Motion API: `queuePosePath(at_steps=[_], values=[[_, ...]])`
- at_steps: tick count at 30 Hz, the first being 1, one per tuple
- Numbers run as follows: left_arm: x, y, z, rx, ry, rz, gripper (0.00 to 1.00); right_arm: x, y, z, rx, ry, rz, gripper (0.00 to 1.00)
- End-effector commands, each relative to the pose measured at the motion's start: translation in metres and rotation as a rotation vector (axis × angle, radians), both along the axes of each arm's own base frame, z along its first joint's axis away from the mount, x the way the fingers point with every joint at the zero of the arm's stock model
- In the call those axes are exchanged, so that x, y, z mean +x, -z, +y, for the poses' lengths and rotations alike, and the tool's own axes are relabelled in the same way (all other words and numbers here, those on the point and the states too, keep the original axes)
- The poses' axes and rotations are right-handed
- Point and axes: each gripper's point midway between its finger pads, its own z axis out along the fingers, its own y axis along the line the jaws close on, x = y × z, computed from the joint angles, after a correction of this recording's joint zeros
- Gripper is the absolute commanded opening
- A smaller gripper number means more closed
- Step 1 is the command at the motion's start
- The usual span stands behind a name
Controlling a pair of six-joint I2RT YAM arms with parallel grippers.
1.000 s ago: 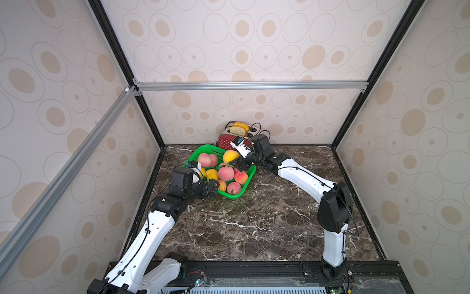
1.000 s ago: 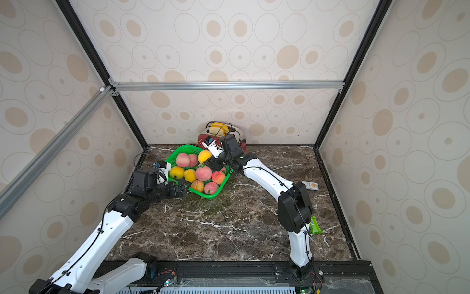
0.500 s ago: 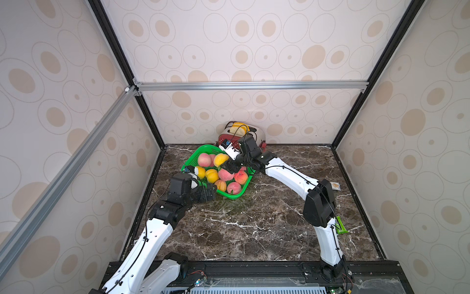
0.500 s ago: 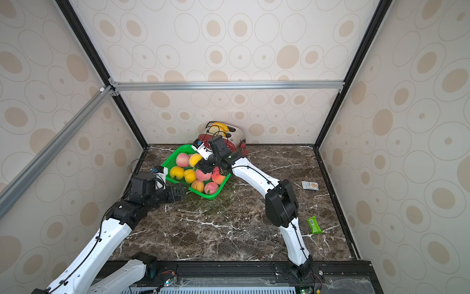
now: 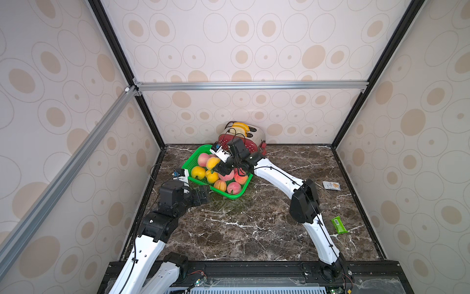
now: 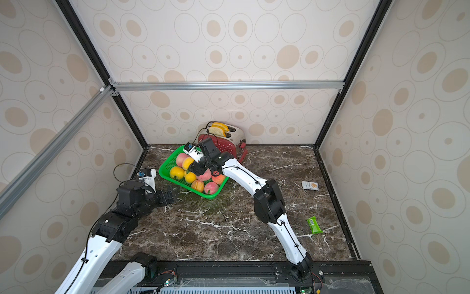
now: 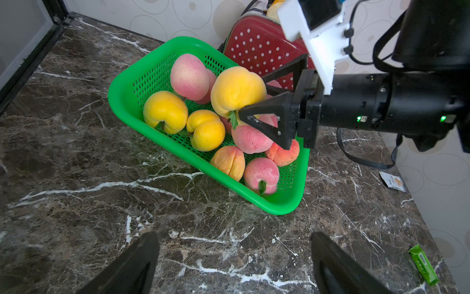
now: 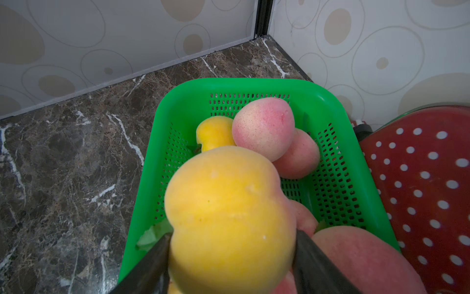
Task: Put the peaches into the basket
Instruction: Place the peach in the basket.
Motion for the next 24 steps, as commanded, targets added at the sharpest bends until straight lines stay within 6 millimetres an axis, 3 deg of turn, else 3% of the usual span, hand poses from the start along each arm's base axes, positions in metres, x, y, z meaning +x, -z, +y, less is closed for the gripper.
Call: queuePosePath(at_steps=[1,18,24], values=[[-0.003,-0.007,0.007,0.014,-0.027,-0.003,0.95,-0.003,0.0,0.006,-0.018,-0.02,-0.004,0.72],[-0.002,-0.006,0.004,0.002,-0.017,0.003,0.98,-0.013,0.043,0.023,-0.091,-0.075,0.014,0.73],[-0.001,-0.006,0.003,-0.004,-0.014,0.001,0.97,-0.012,0.049,0.022,-0.121,-0.074,0.001,0.73]])
